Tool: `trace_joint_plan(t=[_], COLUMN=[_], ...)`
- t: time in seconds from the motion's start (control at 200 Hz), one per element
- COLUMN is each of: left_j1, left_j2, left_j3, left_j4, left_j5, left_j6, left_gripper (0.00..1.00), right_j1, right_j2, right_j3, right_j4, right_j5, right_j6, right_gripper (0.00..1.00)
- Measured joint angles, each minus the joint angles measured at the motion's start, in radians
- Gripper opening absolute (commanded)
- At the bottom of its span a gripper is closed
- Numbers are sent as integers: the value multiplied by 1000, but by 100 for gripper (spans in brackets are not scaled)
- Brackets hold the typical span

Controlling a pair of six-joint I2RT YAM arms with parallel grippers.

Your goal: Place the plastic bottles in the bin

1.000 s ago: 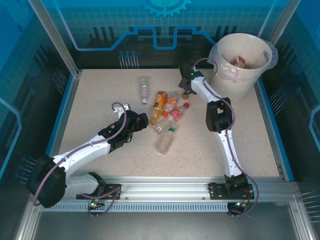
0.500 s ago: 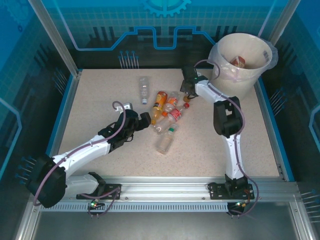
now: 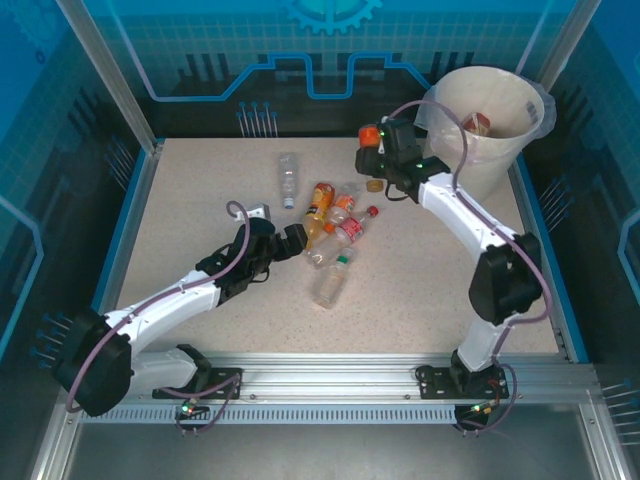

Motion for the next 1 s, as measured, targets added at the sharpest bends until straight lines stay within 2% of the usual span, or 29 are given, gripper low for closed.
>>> trace_joint_plan(t=[0.22,0.435,0.745,1.0], left_j1=[0,0,0,0], left_j2=[0,0,-11,-45], left_j3=[0,0,0,-1], left_j4=[19,33,32,32], left_j5=[31,48,51,51], left_j6=[0,-1,0,-1], left_gripper=[99,99,99,99], right_j1=[-32,-206,-440,-522], right_j2=[-177,-233,-103,99], right_j3=[-10,26,238,470], right_j4=[2,6,-45,-80], right_j5=[-87,-184,-244,-219], right_j6=[-39,-24,31,104], right_gripper=[34,33,34,35])
